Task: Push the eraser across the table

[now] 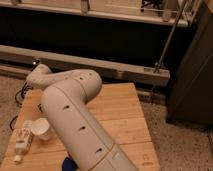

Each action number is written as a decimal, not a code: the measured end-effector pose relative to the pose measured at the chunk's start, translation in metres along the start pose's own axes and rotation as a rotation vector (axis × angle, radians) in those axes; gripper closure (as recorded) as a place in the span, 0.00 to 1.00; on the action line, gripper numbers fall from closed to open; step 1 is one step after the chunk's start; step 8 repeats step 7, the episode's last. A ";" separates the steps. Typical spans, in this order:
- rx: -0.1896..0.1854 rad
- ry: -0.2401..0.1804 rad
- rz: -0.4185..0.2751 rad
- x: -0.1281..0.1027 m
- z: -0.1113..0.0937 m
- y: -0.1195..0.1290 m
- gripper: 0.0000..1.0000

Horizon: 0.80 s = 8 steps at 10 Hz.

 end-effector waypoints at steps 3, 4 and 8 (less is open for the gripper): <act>0.007 -0.060 0.027 -0.033 -0.013 -0.007 0.35; 0.008 -0.080 0.033 -0.043 -0.018 -0.007 0.35; 0.013 -0.130 0.045 -0.068 -0.032 -0.007 0.35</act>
